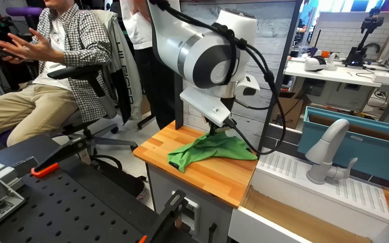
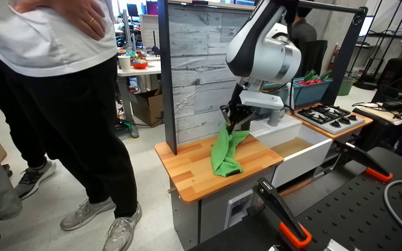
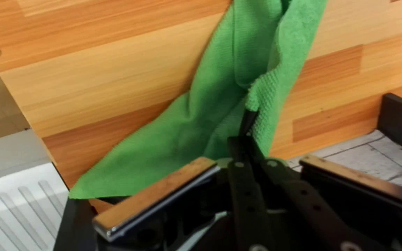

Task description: Unfold the green cloth

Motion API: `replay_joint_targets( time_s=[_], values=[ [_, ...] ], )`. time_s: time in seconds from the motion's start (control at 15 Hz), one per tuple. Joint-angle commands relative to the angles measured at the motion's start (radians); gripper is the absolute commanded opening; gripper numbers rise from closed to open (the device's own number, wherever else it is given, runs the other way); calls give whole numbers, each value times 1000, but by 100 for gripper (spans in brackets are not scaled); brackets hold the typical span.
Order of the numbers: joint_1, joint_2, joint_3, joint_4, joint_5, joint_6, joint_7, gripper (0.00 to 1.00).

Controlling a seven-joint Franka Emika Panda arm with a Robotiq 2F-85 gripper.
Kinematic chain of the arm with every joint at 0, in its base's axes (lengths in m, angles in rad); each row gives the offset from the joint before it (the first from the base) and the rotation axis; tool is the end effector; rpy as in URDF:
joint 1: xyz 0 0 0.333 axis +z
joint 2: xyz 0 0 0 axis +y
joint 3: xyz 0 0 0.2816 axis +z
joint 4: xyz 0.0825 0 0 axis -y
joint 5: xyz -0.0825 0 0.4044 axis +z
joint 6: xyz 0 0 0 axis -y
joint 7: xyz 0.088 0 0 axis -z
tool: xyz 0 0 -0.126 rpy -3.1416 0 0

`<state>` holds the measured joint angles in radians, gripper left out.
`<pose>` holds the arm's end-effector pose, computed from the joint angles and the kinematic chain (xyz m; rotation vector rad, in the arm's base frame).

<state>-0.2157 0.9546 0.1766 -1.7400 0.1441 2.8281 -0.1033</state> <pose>0.6336 -0.0289 -0.0067 -2.9425 0.2270 -0.2243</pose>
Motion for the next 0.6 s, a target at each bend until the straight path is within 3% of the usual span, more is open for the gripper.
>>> replay_joint_targets(
  time_s=[0.0,0.53],
  values=[
    [-27,-78,58,-85,24,27,-41,1],
    [-13,-48,121,-37,30,6,-52,1]
  ],
)
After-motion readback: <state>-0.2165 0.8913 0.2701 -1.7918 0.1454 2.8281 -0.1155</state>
